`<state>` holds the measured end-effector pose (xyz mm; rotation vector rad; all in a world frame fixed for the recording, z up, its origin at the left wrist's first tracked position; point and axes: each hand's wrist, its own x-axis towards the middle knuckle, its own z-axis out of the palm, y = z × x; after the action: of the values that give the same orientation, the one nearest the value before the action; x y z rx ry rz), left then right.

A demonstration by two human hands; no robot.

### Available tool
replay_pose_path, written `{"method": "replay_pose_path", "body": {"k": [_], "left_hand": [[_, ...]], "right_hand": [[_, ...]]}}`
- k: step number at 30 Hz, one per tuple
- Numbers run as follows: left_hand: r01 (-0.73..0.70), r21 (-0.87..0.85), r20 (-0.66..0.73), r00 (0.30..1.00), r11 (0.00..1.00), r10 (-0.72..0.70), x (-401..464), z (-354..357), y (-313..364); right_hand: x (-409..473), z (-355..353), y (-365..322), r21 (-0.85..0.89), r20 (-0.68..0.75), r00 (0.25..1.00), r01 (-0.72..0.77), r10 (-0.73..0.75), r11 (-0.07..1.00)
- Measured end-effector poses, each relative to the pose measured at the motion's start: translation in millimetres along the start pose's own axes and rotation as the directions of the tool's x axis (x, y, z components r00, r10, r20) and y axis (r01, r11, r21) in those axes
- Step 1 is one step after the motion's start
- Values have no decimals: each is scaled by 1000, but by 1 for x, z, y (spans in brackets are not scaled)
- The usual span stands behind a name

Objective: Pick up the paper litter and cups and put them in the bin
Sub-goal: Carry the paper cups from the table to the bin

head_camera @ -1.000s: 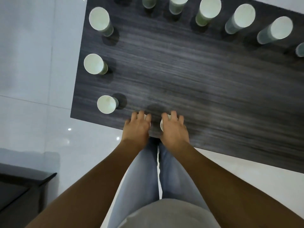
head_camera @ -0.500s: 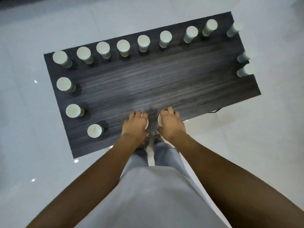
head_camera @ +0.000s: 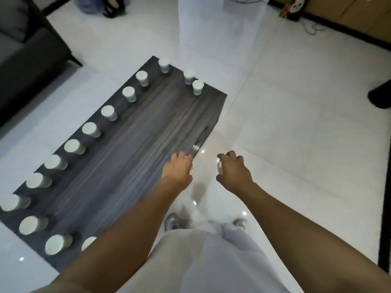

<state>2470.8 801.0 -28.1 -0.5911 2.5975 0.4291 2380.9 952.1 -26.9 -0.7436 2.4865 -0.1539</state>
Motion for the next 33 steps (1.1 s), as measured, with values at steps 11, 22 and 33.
{"method": "replay_pose_path", "body": {"k": [11,22,33], "left_hand": [[-264,95,10,964,960,264,61,14,288],[-494,137,107,869,859,482,127,17,501],[-621,197,186,783,759,593,306,-35,689]], "right_hand": [[-51,-76,259,194,-138,961,-212,241,958],[-75,-122,466,372,-104,851,-447,515,814],[40,-234,651,491,-82,756,-537,650,686]]}}
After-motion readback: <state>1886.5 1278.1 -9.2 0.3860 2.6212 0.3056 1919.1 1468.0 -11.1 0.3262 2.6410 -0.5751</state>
